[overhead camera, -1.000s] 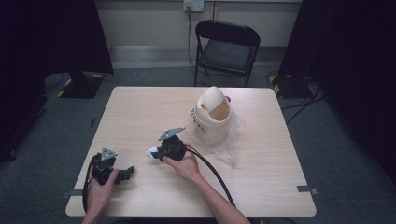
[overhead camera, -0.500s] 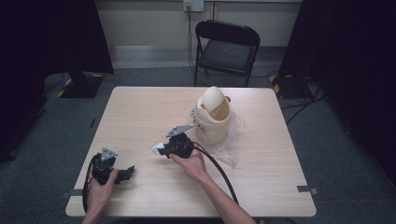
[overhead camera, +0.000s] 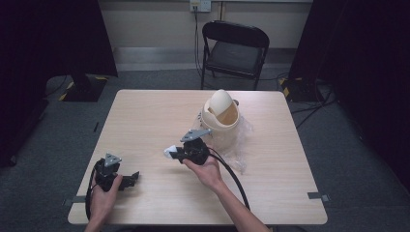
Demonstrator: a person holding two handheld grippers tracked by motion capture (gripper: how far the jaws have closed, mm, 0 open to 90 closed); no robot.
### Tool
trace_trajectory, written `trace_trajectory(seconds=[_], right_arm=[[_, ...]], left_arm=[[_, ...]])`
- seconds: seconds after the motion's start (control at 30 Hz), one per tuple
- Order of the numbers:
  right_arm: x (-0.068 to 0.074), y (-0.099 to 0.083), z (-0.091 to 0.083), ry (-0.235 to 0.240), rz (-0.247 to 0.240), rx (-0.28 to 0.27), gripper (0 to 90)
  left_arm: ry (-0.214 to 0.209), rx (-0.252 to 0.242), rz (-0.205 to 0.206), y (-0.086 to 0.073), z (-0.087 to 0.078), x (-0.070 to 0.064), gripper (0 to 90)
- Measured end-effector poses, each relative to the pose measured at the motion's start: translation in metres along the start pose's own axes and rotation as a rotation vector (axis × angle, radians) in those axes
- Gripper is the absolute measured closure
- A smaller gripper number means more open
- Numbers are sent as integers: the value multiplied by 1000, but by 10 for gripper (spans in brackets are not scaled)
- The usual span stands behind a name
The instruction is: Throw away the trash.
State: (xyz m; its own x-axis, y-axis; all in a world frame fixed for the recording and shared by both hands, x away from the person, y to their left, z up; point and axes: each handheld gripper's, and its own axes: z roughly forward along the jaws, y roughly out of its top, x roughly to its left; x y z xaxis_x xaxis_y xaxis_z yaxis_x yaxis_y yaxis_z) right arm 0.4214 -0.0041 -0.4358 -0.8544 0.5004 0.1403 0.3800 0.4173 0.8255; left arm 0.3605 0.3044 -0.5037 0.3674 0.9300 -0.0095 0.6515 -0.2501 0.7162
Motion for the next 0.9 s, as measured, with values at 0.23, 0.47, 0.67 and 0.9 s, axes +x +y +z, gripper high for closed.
trace_trajectory(seconds=[0.23, 0.47, 0.67, 0.9], right_arm=[[-6, -2, -27, -32, 16, -20, 750], [-16, -2, -50, -68, 28, -43, 749], [-25, -4, -73, -99, 44, -71, 749], [-37, -6, -92, -129, 64, -90, 749]], left_arm=[[0, 0, 0, 0, 0, 0, 1], [0, 0, 0, 0, 0, 0, 1], [0, 0, 0, 0, 0, 0, 1], [0, 0, 0, 0, 0, 0, 1]])
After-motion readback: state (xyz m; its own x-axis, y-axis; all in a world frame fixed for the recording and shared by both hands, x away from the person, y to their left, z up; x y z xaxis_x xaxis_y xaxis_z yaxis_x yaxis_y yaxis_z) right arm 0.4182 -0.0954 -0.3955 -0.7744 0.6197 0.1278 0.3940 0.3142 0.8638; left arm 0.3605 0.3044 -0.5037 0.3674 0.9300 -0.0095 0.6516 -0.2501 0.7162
